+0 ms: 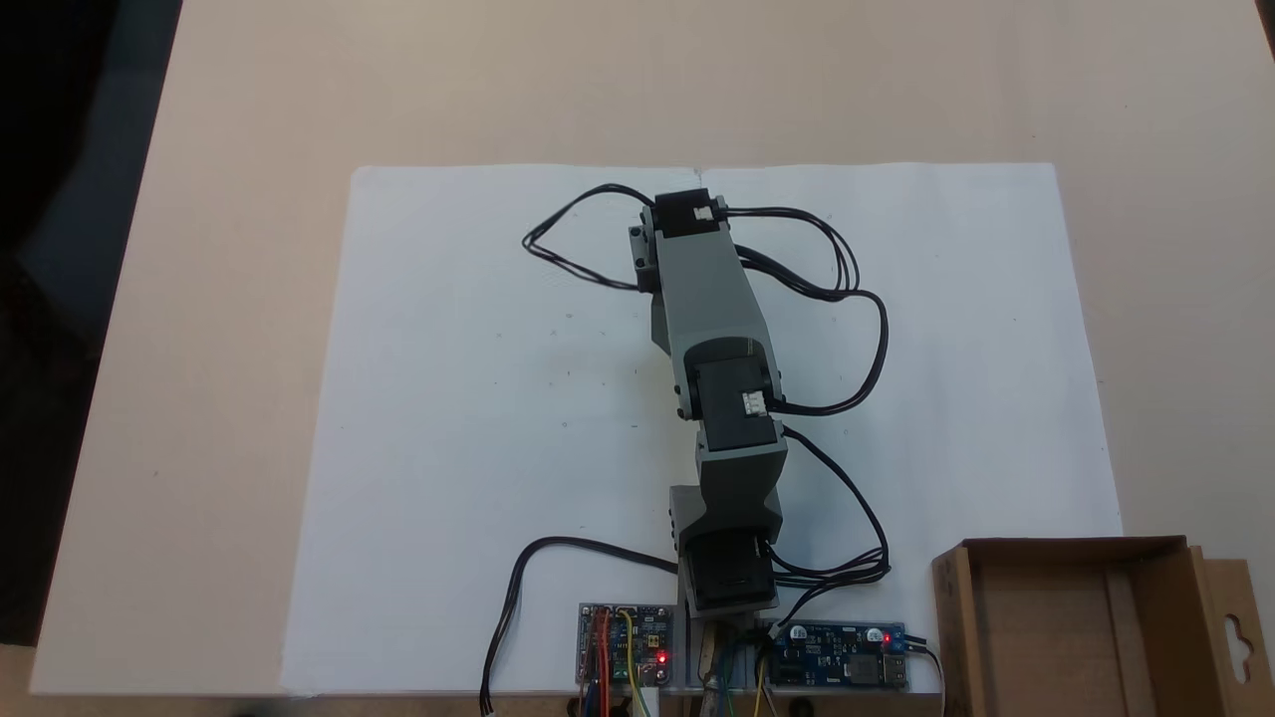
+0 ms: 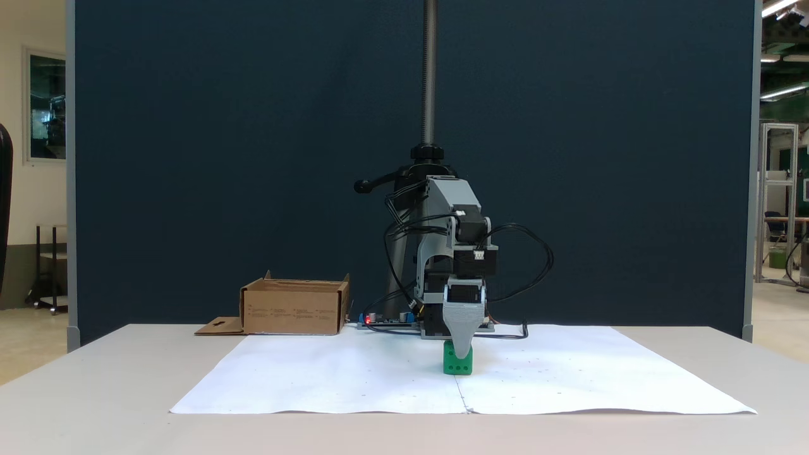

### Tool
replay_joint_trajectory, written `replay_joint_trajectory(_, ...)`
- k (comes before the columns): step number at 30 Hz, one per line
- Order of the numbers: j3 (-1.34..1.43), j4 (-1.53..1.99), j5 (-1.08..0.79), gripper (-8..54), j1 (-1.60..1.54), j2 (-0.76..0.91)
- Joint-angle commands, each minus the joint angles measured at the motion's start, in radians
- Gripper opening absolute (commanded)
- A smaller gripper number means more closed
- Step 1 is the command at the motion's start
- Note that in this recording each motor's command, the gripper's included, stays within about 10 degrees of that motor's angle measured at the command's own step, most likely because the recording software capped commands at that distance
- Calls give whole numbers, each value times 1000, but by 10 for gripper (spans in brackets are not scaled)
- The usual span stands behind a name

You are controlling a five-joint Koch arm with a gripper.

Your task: Grasp a green dice and put it in the bin.

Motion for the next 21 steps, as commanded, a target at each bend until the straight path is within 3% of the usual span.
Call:
replay_joint_trajectory(1,-14,-35,-72,444,-5,14)
replay_joint_trajectory(21,17,-144,-124,442,-37,6)
